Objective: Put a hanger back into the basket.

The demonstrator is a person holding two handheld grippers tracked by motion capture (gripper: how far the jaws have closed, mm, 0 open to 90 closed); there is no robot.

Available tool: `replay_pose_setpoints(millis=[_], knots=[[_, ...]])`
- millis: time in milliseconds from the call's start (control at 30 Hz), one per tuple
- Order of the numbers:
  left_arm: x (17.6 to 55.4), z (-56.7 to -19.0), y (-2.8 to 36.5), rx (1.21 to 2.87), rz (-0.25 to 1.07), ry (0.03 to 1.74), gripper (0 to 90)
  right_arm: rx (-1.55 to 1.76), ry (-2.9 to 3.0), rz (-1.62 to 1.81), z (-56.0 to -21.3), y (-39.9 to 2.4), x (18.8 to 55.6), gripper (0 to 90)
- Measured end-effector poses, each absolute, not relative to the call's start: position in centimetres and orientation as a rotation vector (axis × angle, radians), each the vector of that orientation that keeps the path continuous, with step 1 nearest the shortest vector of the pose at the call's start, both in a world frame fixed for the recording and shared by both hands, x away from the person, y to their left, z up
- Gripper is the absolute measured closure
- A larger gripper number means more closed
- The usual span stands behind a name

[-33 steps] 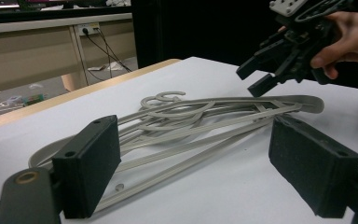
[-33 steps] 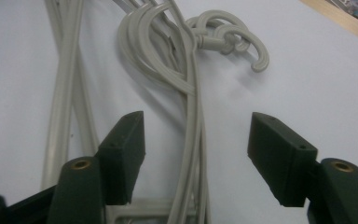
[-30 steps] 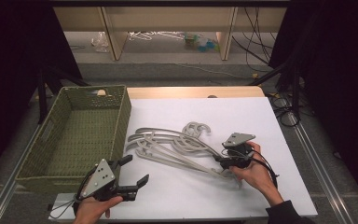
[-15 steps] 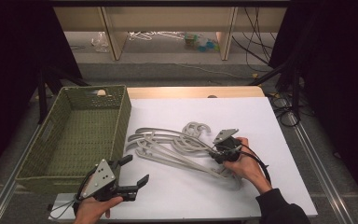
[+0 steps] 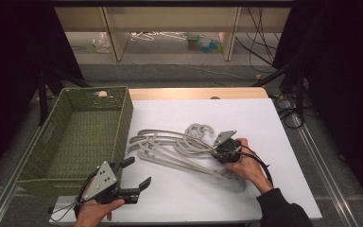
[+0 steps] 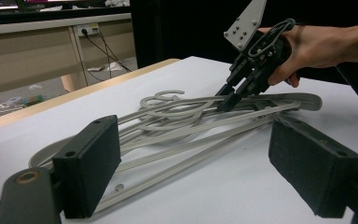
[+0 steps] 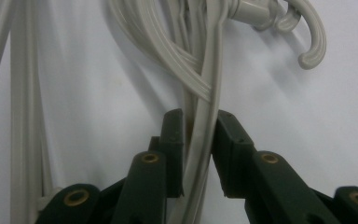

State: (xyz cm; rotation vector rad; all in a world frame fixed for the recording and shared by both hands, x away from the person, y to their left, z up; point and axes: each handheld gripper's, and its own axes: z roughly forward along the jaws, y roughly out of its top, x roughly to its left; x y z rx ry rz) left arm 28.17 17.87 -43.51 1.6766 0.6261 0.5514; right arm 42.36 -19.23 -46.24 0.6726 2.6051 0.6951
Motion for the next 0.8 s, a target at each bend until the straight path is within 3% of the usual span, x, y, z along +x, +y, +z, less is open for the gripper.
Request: replay_pose_setpoints(millis=[800], knots=[[28.3, -43.5, 17.9, 1.69, 0.565, 0.616, 16.6, 0.783, 2.429, 0.965, -42.3, -20.6, 41.7, 81.8]])
